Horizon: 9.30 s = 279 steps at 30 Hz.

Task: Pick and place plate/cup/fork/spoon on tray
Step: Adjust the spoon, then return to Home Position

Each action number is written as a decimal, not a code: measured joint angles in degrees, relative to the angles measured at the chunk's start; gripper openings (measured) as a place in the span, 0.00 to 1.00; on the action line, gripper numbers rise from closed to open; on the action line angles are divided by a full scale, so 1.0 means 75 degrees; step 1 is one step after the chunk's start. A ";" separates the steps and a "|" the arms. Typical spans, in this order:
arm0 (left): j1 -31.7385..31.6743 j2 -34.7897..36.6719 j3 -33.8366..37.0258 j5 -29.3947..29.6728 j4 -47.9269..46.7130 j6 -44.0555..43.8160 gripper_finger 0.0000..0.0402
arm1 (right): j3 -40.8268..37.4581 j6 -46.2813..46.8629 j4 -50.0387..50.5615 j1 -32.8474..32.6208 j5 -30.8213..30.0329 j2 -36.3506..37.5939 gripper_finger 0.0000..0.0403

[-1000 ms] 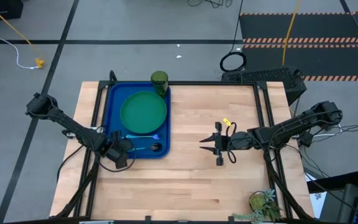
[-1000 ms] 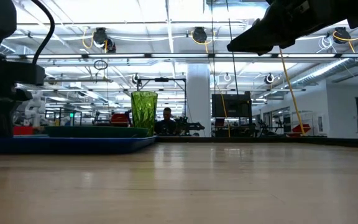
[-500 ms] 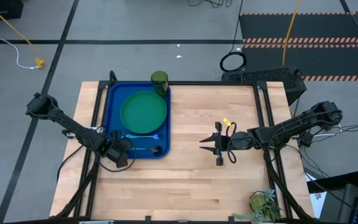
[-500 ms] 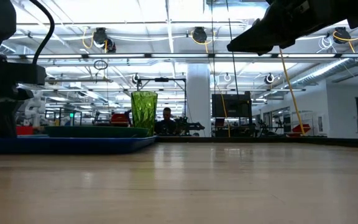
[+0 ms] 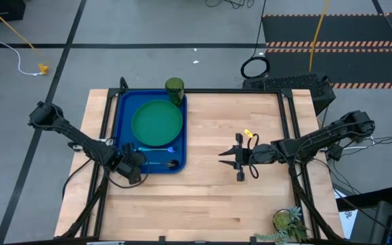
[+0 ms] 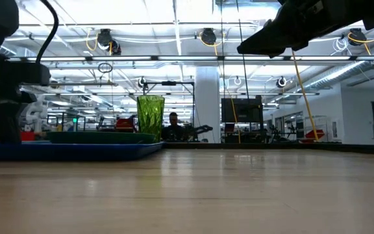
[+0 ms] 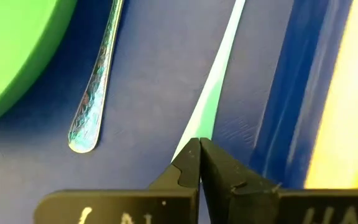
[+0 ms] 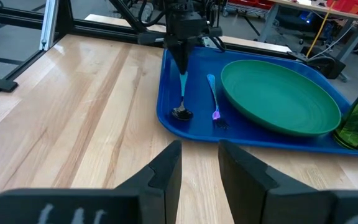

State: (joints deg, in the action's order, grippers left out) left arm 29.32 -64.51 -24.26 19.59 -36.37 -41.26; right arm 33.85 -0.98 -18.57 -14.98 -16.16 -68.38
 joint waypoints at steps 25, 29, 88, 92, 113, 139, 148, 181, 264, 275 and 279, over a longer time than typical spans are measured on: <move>-0.0570 0.0135 -0.1619 0.2676 0.0184 0.2019 0.06 | 0.0003 -0.0838 0.0510 -0.0017 -0.0016 0.1218 0.02; -0.1038 0.0301 -0.1620 0.2231 0.1405 0.3510 0.06 | 0.0003 -0.1184 0.0890 -0.0015 -0.0023 0.1608 0.02; -0.2524 0.5518 0.2904 0.0972 0.6254 0.5812 0.06 | -0.4156 -0.1463 -0.0275 0.1751 0.0983 0.6303 0.00; -0.2524 0.5517 0.2904 0.0984 0.6204 0.5897 0.06 | -0.4164 -0.1054 -0.0034 0.1734 0.0995 0.6686 0.00; -0.2524 0.5519 0.2904 0.1192 0.6376 0.6037 0.06 | -0.4237 -0.0079 0.2181 0.1679 0.2004 0.9051 0.00; -0.2521 0.5816 0.2904 0.1082 0.6200 0.6434 0.06 | -0.4398 0.0051 0.2154 0.1682 0.2369 0.9046 0.00; -0.2521 0.6725 0.2904 0.0120 0.5709 0.6451 0.06 | -0.4398 0.0041 0.2114 0.1682 0.2369 0.9046 0.00; -0.2521 0.8436 0.3160 -0.1577 0.5341 0.6793 0.06 | -0.4401 0.0044 0.2107 0.1682 0.2366 0.9043 0.00; -0.4371 0.8581 0.3151 -0.2969 0.4993 0.6841 0.06 | -0.4403 0.0043 0.2108 0.1682 0.2366 0.9043 0.00; -0.4371 0.8580 0.3151 -0.2965 0.4994 0.6813 0.06 | -0.4403 0.0044 0.2108 0.1684 0.2366 0.9044 0.00; -0.4371 0.8580 0.3151 -0.2964 0.4994 0.6839 0.06 | -0.4403 0.0042 0.2108 0.1684 0.2366 0.9043 0.00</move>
State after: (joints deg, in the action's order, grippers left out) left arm -3.46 -0.16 -0.62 -2.65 1.08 10.03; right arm 0.82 -0.66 -2.76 -2.35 1.58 -0.56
